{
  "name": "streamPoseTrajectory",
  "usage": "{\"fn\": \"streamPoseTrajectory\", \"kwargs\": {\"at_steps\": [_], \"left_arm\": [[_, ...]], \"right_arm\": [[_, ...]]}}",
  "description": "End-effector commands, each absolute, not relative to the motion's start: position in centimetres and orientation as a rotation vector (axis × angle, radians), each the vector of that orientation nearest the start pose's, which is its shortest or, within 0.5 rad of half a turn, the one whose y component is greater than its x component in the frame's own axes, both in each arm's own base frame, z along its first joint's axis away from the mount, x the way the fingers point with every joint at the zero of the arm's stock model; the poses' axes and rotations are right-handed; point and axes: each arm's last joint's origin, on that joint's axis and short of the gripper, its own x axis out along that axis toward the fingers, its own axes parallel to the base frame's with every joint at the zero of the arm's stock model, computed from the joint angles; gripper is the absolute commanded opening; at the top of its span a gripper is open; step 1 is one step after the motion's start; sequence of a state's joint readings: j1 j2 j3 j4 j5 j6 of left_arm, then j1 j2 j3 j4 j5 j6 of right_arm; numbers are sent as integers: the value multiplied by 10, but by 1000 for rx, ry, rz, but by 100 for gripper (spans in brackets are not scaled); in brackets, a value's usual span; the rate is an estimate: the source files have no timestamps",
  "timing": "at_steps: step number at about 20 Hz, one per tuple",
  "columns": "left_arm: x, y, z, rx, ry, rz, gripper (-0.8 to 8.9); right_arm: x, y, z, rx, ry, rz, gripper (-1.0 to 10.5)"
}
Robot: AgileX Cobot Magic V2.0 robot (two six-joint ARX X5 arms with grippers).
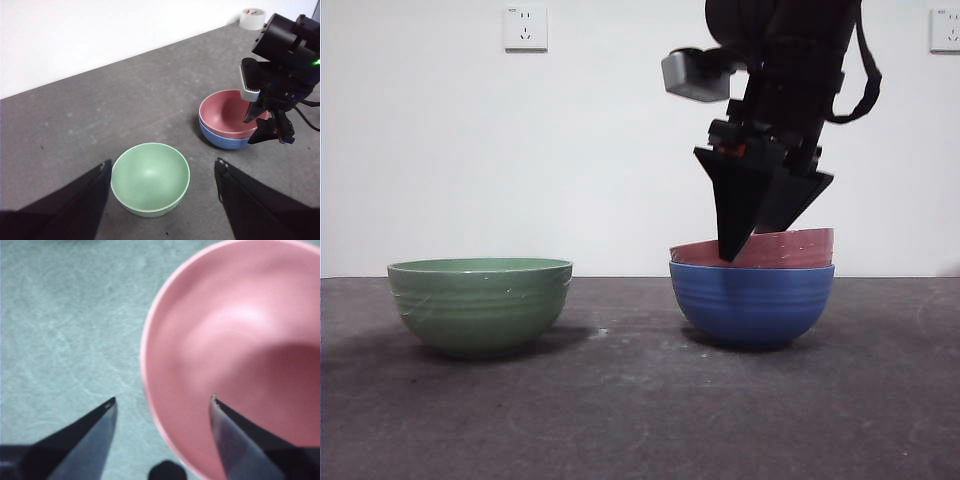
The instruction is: Pick up the green bowl on the top,put the green bowl on the left,pick up the red bowl in the middle,put the red bowl on the right
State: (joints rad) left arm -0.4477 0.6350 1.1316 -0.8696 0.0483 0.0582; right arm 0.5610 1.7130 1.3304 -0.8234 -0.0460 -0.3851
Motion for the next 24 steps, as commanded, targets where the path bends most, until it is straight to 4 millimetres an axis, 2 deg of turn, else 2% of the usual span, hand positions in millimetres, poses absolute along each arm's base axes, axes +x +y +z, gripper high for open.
{"fn": "streamPoseTrajectory", "kwargs": {"at_steps": [1, 6, 10, 12, 17, 20, 24], "left_arm": [[75, -37, 393, 121, 360, -500, 344], [75, -37, 393, 121, 365, -500, 344], [78, -39, 393, 121, 365, -500, 344], [82, -40, 393, 122, 368, -500, 344], [92, -46, 391, 128, 395, -500, 344], [99, -49, 392, 129, 385, -499, 344], [106, -52, 393, 129, 378, -500, 344]], "right_arm": [[292, 184, 230, -649, 1097, 772, 147], [293, 184, 232, -659, 1076, 779, 22], [295, 185, 239, -660, 1055, 778, 23], [297, 187, 250, -658, 1035, 777, 23], [298, 191, 296, -650, 999, 778, 23], [283, 200, 319, -615, 1037, 782, 22], [242, 228, 325, -624, 1103, 840, -12]]}}
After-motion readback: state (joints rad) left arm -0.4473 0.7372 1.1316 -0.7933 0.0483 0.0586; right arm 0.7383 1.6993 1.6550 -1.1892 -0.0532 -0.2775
